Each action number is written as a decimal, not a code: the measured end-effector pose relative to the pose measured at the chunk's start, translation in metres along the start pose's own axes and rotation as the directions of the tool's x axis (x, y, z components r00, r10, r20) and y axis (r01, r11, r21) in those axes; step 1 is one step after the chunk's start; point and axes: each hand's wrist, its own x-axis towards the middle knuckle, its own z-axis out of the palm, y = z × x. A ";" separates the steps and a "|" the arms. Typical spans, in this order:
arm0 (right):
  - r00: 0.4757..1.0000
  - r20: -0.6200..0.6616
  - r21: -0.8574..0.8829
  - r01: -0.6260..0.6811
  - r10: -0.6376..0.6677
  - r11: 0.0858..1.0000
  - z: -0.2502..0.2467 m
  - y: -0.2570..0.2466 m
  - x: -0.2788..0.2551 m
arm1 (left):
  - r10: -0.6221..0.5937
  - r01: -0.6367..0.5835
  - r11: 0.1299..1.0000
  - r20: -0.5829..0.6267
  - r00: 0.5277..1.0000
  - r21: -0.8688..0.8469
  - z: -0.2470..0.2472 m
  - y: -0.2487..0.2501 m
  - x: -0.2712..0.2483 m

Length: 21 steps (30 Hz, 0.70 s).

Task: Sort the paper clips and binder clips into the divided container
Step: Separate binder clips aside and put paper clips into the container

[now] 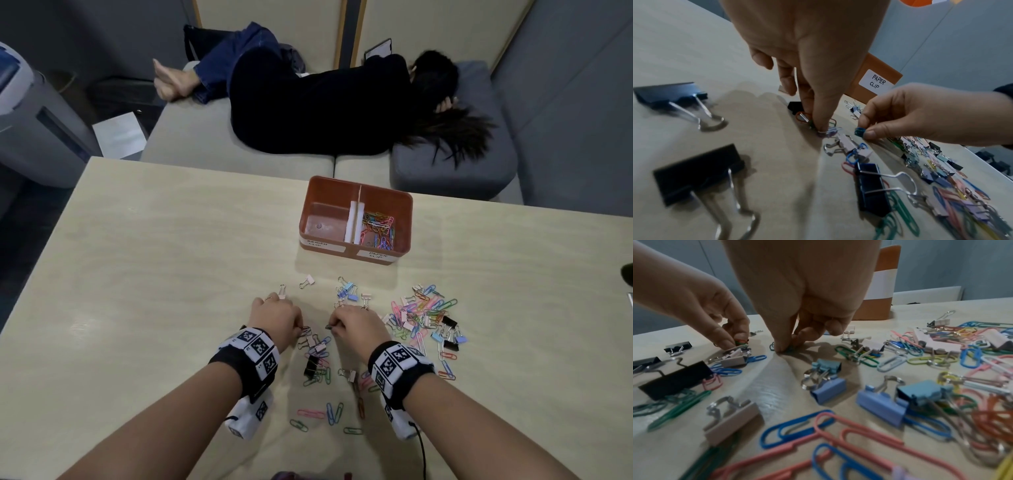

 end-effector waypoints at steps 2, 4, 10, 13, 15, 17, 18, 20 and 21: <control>1.000 0.022 -0.014 0.020 -0.019 1.000 0.000 0.002 -0.001 | 0.029 -0.030 0.998 0.010 1.000 0.051 -0.002 0.001 0.002; 0.999 0.032 -0.013 0.023 -0.022 1.000 -0.001 0.006 -0.003 | 0.062 -0.063 0.991 0.008 0.998 0.117 -0.001 0.002 0.003; 0.992 0.092 0.067 0.076 -0.082 0.995 -0.002 0.011 -0.010 | 0.099 -0.096 0.982 -0.010 0.995 0.162 0.004 0.000 0.000; 0.985 0.128 0.050 0.108 -0.114 0.993 0.000 0.004 -0.013 | 0.090 -0.088 0.995 -0.038 0.995 0.042 -0.001 -0.005 -0.003; 0.982 0.130 0.009 0.133 -0.133 0.991 0.001 0.000 -0.013 | 0.104 -0.106 0.994 -0.068 0.992 -0.035 -0.003 -0.009 -0.007; 0.984 0.121 0.013 0.131 -0.132 0.991 0.003 -0.005 -0.012 | 0.110 -0.119 0.985 -0.076 0.991 -0.123 -0.004 -0.015 -0.011; 0.985 0.118 0.021 0.121 -0.122 0.992 0.004 -0.007 -0.012 | 0.109 -0.120 0.978 -0.070 0.992 -0.170 -0.003 -0.018 -0.014; 0.988 0.119 0.013 0.095 -0.096 0.995 0.008 -0.011 -0.010 | 0.097 -0.106 0.963 -0.050 0.994 -0.247 -0.001 -0.024 -0.019; 0.989 0.123 0.011 0.081 -0.082 0.997 0.010 -0.012 -0.009 | 0.085 -0.093 0.957 -0.041 0.996 -0.275 0.001 -0.027 -0.022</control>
